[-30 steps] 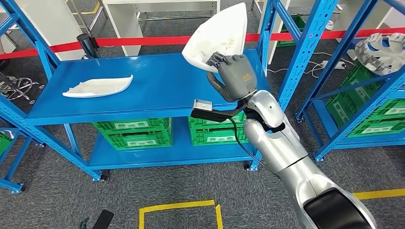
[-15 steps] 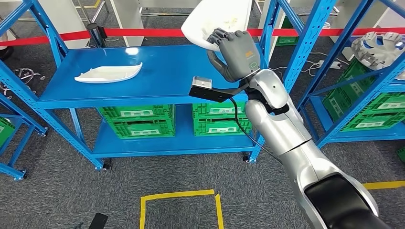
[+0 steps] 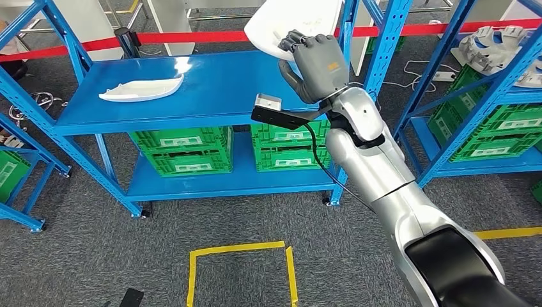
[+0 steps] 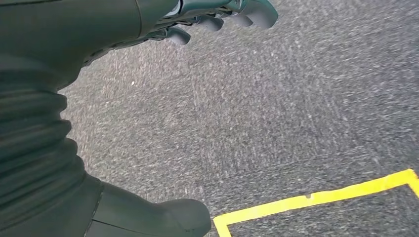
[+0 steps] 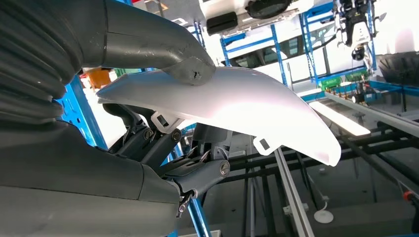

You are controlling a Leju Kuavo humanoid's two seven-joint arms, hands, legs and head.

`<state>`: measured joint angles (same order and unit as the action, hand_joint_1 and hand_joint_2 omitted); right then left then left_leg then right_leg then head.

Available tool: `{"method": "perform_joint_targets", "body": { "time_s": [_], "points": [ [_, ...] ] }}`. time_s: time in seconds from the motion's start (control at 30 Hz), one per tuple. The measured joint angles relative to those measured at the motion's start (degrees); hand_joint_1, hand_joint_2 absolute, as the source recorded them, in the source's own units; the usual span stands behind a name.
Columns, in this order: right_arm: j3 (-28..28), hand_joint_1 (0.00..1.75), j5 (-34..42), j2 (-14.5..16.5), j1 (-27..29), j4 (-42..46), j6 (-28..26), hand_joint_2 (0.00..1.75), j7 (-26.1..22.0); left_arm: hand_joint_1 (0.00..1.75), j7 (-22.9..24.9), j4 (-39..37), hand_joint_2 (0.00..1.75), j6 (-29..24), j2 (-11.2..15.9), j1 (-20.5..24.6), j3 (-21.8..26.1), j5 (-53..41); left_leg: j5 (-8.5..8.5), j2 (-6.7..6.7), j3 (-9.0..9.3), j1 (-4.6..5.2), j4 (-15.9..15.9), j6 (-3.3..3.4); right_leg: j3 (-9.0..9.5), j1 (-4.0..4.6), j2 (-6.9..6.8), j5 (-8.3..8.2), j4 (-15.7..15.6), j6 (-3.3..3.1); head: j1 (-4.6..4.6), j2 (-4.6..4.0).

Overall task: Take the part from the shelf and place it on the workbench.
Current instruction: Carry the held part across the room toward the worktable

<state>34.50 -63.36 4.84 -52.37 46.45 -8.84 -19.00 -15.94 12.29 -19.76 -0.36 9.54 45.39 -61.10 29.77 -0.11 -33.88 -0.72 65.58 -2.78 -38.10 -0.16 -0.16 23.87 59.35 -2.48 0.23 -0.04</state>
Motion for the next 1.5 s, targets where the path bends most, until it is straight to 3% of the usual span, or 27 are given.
{"method": "perform_joint_targets", "body": {
  "time_s": [0.07, 0.1, 0.17, 0.2, 0.27, 0.33, 0.37, 0.4, 0.43, 0.5, 0.57, 0.6, 0.7, 0.77, 0.83, 0.87, 0.9, 0.93, 0.97, 1.03, 1.1, 1.13, 1.17, 1.27, 1.4, 1.5],
  "points": [
    [-0.4, 1.75, 0.0, -0.18, -0.25, -0.01, 0.13, 1.75, 0.01, 0.0, 0.09, 0.02, 1.75, 0.0, 0.08, 0.11, 0.02, -0.13, 0.23, -0.04, 4.08, 0.38, -6.24, 0.66, -0.49, 0.01, -0.08, -0.86, -0.04, 0.56, 0.03, 0.0],
    [-0.51, 1.75, -0.01, -0.25, -0.38, -0.02, 0.17, 1.75, -0.01, 0.0, 0.1, 0.03, 1.75, 0.0, 0.11, 0.15, 0.03, -0.15, 0.62, -0.08, 4.67, 0.62, -7.56, 1.01, -0.58, -0.03, -0.12, -1.3, -0.17, 0.9, 0.02, 0.0],
    [-0.59, 1.75, -0.11, -0.44, -0.53, -0.04, 0.3, 1.75, -0.03, 0.0, -0.02, 0.03, 1.75, 0.0, 0.09, 0.13, 0.07, -0.16, -0.15, -0.05, 4.22, 0.67, -8.05, 1.82, -0.69, -0.09, -0.11, -1.98, -0.47, 1.67, -0.04, 0.0],
    [-0.6, 1.75, -0.2, -0.57, -0.55, -0.06, 0.35, 1.75, -0.04, 0.0, -0.09, 0.03, 1.75, 0.01, 0.06, 0.14, 0.1, -0.16, -0.72, 0.04, 3.96, 0.55, -8.17, 2.32, -1.0, -0.12, -0.01, -1.46, -0.16, 2.02, -0.03, 0.0],
    [-0.63, 1.75, -0.32, -0.91, -0.55, -0.1, 0.38, 1.75, -0.04, 0.0, -0.2, 0.02, 1.75, 0.02, -0.04, 0.16, 0.14, -0.16, -2.03, 0.28, 3.08, 0.25, -8.39, 3.12, -2.46, -0.2, 0.18, 2.39, 3.38, 2.54, 0.08, 0.0],
    [-0.64, 1.75, -0.34, -1.11, -0.44, -0.14, 0.38, 1.75, -0.05, 0.0, -0.25, 0.02, 1.75, 0.03, -0.12, 0.14, 0.15, -0.17, -3.18, 0.34, 1.49, 0.24, -8.23, 3.43, -4.72, -0.3, 0.24, 7.52, 10.85, 2.94, 0.17, 0.0],
    [-0.64, 1.75, -0.35, -1.21, -0.35, -0.19, 0.38, 1.75, -0.04, 0.0, -0.25, 0.02, 1.75, 0.04, -0.15, 0.12, 0.16, -0.17, -3.69, 0.34, 0.68, 0.23, -8.08, 3.43, -5.42, -0.36, 0.23, 8.82, 14.14, 3.1, 0.18, 0.0],
    [-0.64, 1.75, -0.35, -1.26, -0.26, -0.23, 0.38, 1.75, -0.04, 0.0, -0.26, 0.01, 1.75, 0.05, -0.18, 0.1, 0.16, -0.17, -4.17, 0.34, -0.14, 0.22, -7.89, 3.36, -5.3, -0.4, 0.23, 8.91, 15.83, 3.21, 0.18, 0.0],
    [-0.64, 1.75, -0.35, -1.3, -0.21, -0.27, 0.38, 1.75, -0.04, 0.0, -0.26, 0.01, 1.75, 0.06, -0.21, 0.08, 0.16, -0.17, -4.57, 0.33, -0.91, 0.19, -7.65, 3.24, -4.08, -0.46, 0.22, 7.99, 15.28, 3.25, 0.18, 0.0],
    [-0.64, 1.75, -0.38, -1.32, -0.28, -0.29, 0.37, 1.75, -0.03, 0.0, -0.26, 0.0, 1.75, 0.08, -0.28, 0.06, 0.18, -0.18, -5.19, 0.31, -2.28, 0.13, -6.96, 2.82, 1.1, -0.53, 0.21, 5.96, 8.51, 3.09, 0.19, 0.0],
    [-0.64, 1.75, -0.57, -1.31, -0.34, -0.29, 0.36, 1.75, -0.08, 0.0, -0.25, 0.01, 1.75, 0.19, -0.34, 0.12, 0.18, -0.19, -5.68, 0.27, -3.16, 0.17, -6.34, 2.17, 5.29, -0.33, 0.32, 5.76, 2.17, 2.54, 0.16, 0.0],
    [-0.64, 1.75, -0.73, -1.31, -0.34, -0.32, 0.37, 1.75, -0.09, 0.0, -0.25, 0.02, 1.75, 0.31, -0.36, 0.16, 0.18, -0.21, -5.96, 0.24, -3.37, 0.21, -6.22, 1.8, 5.97, -0.19, 0.38, 6.13, 0.83, 2.18, 0.17, 0.0],
    [-0.64, 1.75, -1.3, -1.3, -0.39, -0.51, 0.34, 1.75, -0.03, 0.0, -1.02, 0.01, 1.75, 1.55, -0.38, 0.21, 0.18, -0.52, -6.28, 0.17, -3.88, 0.1, -6.22, 0.67, 5.51, -0.14, 0.34, 5.36, 0.28, 0.93, 0.29, 0.0],
    [-0.64, 1.75, -1.56, -1.27, -0.48, -0.64, 0.23, 1.75, -0.02, 0.0, -2.15, 0.01, 1.75, 2.91, -0.36, 0.22, 0.18, -0.79, -3.46, 0.15, -5.24, -0.02, -3.31, 0.1, 4.86, -0.36, 0.24, 4.4, -0.14, 0.18, 0.16, 0.0],
    [-0.64, 1.75, -1.69, -1.26, -0.49, -0.81, 0.18, 1.75, -0.03, 0.0, -2.69, 0.01, 1.75, 3.75, -0.36, 0.25, 0.18, -0.9, 1.14, 0.14, -7.4, -0.07, 3.39, -0.35, 3.97, -0.33, 0.21, 3.56, -0.18, -0.09, 0.03, 0.0],
    [-0.64, 1.75, -1.75, -1.26, -0.44, -0.93, 0.18, 1.75, -0.06, 0.0, -2.79, 0.01, 1.75, 3.92, -0.34, 0.25, 0.18, -0.93, 2.55, 0.14, -8.24, -0.09, 6.67, -0.49, 3.49, -0.29, 0.21, 3.18, -0.16, -0.11, 0.02, 0.0],
    [-0.64, 1.75, -1.81, -1.26, -0.38, -1.09, 0.19, 1.75, -0.08, 0.0, -2.85, 0.0, 1.75, 4.03, -0.34, 0.24, 0.18, -0.92, 2.9, 0.14, -8.41, -0.08, 8.59, -0.52, 3.03, -0.25, 0.22, 2.83, -0.12, -0.09, 0.02, 0.0],
    [-0.64, 1.75, -1.85, -1.26, -0.33, -1.25, 0.19, 1.75, -0.1, 0.0, -2.91, 0.0, 1.75, 4.09, -0.34, 0.24, 0.18, -0.89, 2.24, 0.14, -7.63, -0.08, 8.56, -0.46, 2.6, -0.21, 0.22, 2.49, -0.1, -0.04, 0.01, 0.0],
    [-0.64, 1.75, -1.87, -1.26, -0.3, -1.4, 0.18, 1.75, -0.12, 0.0, -2.96, 0.01, 1.75, 4.11, -0.34, 0.26, 0.18, -0.86, 0.94, 0.14, -5.79, -0.07, 6.43, -0.32, 2.22, -0.2, 0.23, 2.19, -0.08, 0.06, 0.01, 0.0],
    [-0.67, 1.75, -1.9, -1.27, -0.35, -1.57, 0.07, 1.75, -0.12, 0.0, -3.0, 0.04, 1.75, 4.11, -0.33, 0.4, 0.18, -0.82, -1.01, 0.14, -0.49, 0.05, -1.09, 0.17, 1.67, -0.12, 0.23, 1.7, -0.03, 0.41, 0.01, 0.0],
    [-0.9, 1.75, -1.92, -1.33, -0.52, -1.66, -0.2, 1.75, -0.16, 0.0, -2.98, 0.12, 1.75, 4.11, -0.32, 0.7, 0.18, -0.82, -1.01, 0.1, 2.69, 0.33, -6.22, 0.7, 1.31, 0.0, 0.16, 1.19, 0.0, 1.03, 0.04, 0.0],
    [-1.03, 1.75, -1.93, -1.36, -0.55, -1.68, -0.35, 1.75, -0.24, 0.0, -2.97, 0.16, 1.75, 4.11, -0.32, 0.81, 0.18, -0.82, -0.78, 0.08, 3.1, 0.48, -7.12, 0.96, 1.21, 0.05, 0.12, 0.92, -0.13, 1.35, 0.05, 0.0],
    [-1.16, 1.75, -1.92, -1.42, -0.55, -1.73, -0.47, 1.75, -0.37, 0.0, -2.97, 0.19, 1.75, 4.11, -0.33, 0.83, 0.18, -0.82, -0.86, 0.07, 3.03, 0.46, -7.51, 1.09, 1.25, 0.12, 0.1, 0.8, -0.31, 1.17, 0.12, 0.0],
    [-1.25, 1.75, -1.89, -1.61, -0.53, -1.89, -0.64, 1.75, -0.78, 0.0, -2.99, 0.21, 1.75, 4.11, -0.35, 0.69, 0.18, -0.79, -1.35, 0.06, 2.86, 0.39, -8.01, 1.42, 1.29, 0.33, 0.07, 0.17, -0.87, -0.19, 0.27, 0.0],
    [-1.25, 1.75, -1.89, -1.66, -0.53, -2.02, -0.65, 1.75, -0.87, 0.0, -2.97, 0.2, 1.75, 4.13, -0.36, 0.67, 0.18, -0.78, -1.74, 0.08, 2.34, 0.53, -7.83, 2.04, 1.19, 0.24, 0.08, -0.79, -1.49, 0.97, 0.28, 0.0],
    [-1.25, 1.75, -1.94, -1.74, -0.49, -2.15, -0.67, 1.75, -1.06, 0.0, -2.94, 0.21, 1.75, 4.16, -0.34, 0.68, 0.18, -0.8, -1.85, 0.08, 2.17, 0.6, -7.74, 2.21, 1.16, 0.17, 0.09, -1.07, -1.68, 1.42, 0.28, 0.0]
  ]
}}
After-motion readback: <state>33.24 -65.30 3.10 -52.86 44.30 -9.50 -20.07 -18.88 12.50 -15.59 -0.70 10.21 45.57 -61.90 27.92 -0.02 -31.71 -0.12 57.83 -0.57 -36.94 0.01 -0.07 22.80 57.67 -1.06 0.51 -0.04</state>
